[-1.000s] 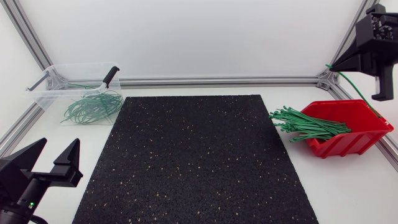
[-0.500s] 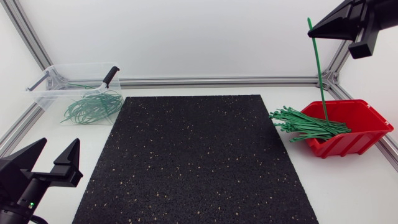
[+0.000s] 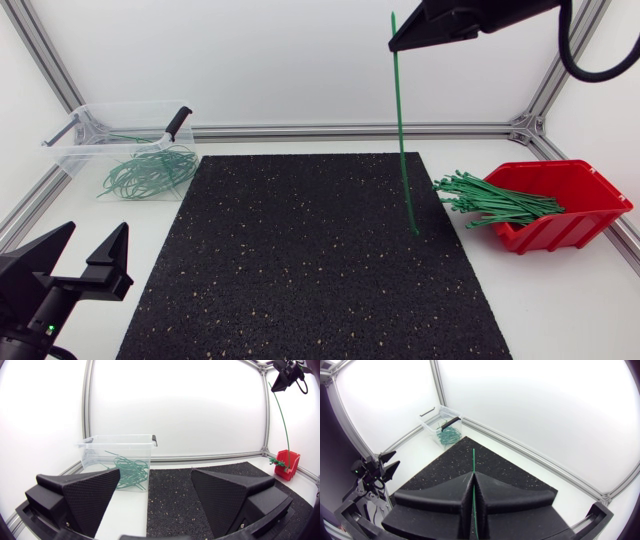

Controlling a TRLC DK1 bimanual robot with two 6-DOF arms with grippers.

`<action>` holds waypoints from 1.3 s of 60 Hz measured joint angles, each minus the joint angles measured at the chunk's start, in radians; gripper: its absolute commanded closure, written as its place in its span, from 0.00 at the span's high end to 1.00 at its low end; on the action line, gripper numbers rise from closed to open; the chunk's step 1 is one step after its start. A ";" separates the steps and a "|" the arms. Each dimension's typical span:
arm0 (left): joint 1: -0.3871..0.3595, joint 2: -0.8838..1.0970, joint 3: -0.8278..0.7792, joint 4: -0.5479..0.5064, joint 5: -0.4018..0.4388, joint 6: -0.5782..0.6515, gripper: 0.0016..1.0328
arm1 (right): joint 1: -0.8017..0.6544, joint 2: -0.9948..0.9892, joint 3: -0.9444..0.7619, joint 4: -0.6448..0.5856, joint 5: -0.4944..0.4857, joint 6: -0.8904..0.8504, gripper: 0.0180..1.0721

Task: Take a green cable tie from the red box, thread the tail through the head to close it, then place it in the transparent bin on the left.

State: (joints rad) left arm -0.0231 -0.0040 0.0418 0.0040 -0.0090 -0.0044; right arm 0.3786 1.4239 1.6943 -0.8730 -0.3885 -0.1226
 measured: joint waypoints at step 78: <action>0.000 0.000 0.000 -0.002 0.000 0.000 0.96 | 0.077 0.363 -0.434 0.687 -0.118 0.570 0.24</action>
State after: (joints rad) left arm -0.0231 -0.0040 0.0418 0.0017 -0.0093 -0.0048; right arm 0.4561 1.7870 1.2602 -0.1860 -0.5064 0.4473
